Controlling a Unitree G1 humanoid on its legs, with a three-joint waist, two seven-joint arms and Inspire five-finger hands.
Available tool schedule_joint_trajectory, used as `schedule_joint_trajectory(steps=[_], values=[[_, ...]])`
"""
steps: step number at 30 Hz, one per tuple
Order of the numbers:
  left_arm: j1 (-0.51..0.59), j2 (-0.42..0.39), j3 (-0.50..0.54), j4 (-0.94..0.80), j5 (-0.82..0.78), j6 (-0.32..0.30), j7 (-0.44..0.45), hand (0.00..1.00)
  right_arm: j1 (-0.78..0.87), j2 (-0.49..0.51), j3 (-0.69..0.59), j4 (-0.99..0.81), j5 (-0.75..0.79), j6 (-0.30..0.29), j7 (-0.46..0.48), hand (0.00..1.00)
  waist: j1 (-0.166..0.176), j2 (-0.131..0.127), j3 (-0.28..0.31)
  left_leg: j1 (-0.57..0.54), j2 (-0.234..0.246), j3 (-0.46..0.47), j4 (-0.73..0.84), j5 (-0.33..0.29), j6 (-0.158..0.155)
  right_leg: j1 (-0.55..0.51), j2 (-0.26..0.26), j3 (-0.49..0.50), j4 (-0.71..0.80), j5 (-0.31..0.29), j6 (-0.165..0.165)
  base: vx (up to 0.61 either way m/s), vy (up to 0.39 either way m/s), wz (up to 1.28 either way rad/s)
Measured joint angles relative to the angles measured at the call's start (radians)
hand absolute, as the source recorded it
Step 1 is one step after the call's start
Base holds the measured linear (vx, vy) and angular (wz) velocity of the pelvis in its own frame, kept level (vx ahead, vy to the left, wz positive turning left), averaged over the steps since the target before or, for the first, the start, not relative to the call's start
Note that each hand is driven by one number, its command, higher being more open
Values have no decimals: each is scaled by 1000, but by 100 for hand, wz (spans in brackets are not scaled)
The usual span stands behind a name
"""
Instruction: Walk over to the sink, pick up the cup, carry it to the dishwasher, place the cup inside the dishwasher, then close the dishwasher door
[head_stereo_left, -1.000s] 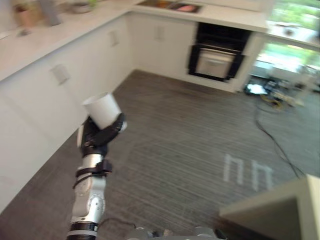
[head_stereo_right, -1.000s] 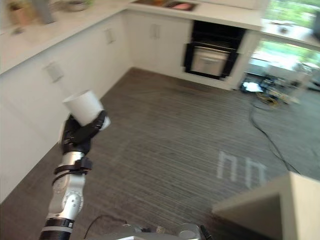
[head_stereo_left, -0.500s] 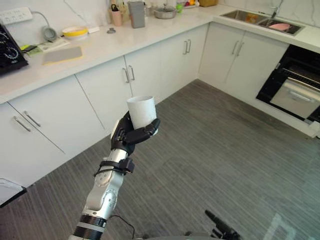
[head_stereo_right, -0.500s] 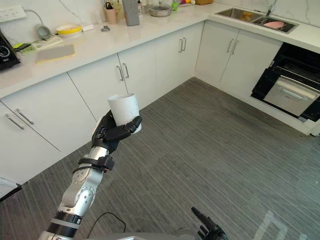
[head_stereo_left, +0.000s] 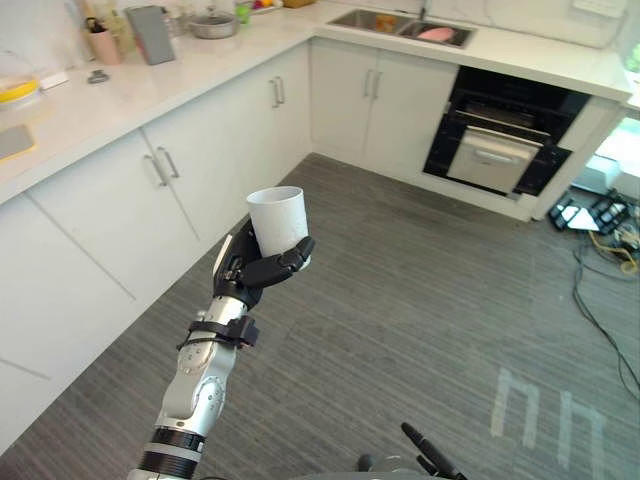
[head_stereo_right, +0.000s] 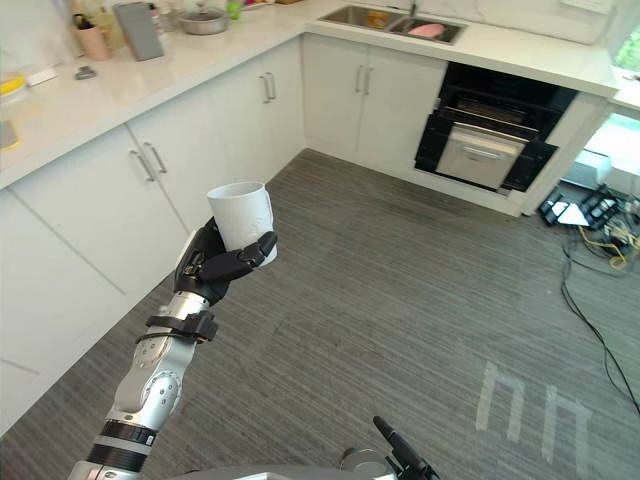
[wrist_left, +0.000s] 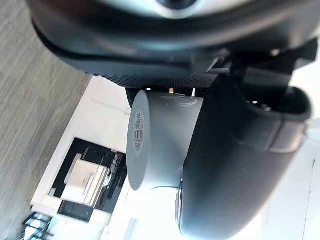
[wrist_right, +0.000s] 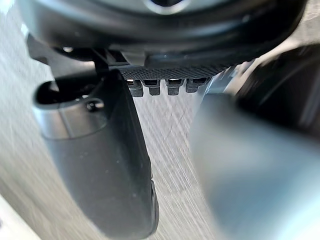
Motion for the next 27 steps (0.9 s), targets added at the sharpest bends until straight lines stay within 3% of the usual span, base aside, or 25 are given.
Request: schedule_joint_trajectory(steps=[7,8,9,11,12,15,19,26,27], values=[[-9,-59,-27,48,42,-26,26,0,68,27,-40,-48,4,12,-6,100,-14,3,3,10,13,93,47,-56,7,-12,17,57,-22,38,1,-146,-50,-47],[-9,-63,-27,42,53,-27,37,0,79,33,-40,-61,5,28,-6,100,-8,3,3,11,24,120,65,-65,7,-13,12,29,-37,21,-12,-149,-71,-64],[-9,-68,-26,36,65,-28,51,0,96,34,-41,-62,1,46,-7,100,-6,13,4,21,37,152,68,-73,2,-19,-17,-93,-38,4,-21,-139,-58,-75],[-7,-67,-18,10,82,-29,72,0,110,53,-80,-70,-10,59,-3,100,19,7,2,41,52,208,79,-82,-12,-26,-38,-166,-38,36,-9,-73,-43,-86],[-8,-68,-15,-9,98,-29,85,0,118,57,-86,-83,-41,58,-2,100,14,1,-3,44,60,219,96,-89,-24,-27,-39,-173,-38,66,-7,-16,-81,-61],[-9,-87,-16,-48,116,-29,83,0,117,48,-100,-84,-90,55,2,100,9,9,-8,42,89,222,124,-95,-40,-23,-20,-185,-42,71,-10,64,-114,-9],[-8,-92,-1,-60,114,-30,83,0,108,26,-63,-84,-109,33,13,100,32,11,-15,49,125,222,151,-89,-69,0,5,-195,-64,83,-27,77,-66,-2],[-8,-83,18,-20,116,-64,90,0,52,-11,38,-75,-80,9,24,100,44,12,-19,48,111,206,136,-84,-70,8,-7,-231,-70,85,-23,31,7,5],[37,-50,31,78,118,-70,90,0,26,-63,119,-36,-80,27,25,100,42,3,-26,46,56,167,84,-57,-44,3,-53,-286,-89,105,-9,-3,9,5]])
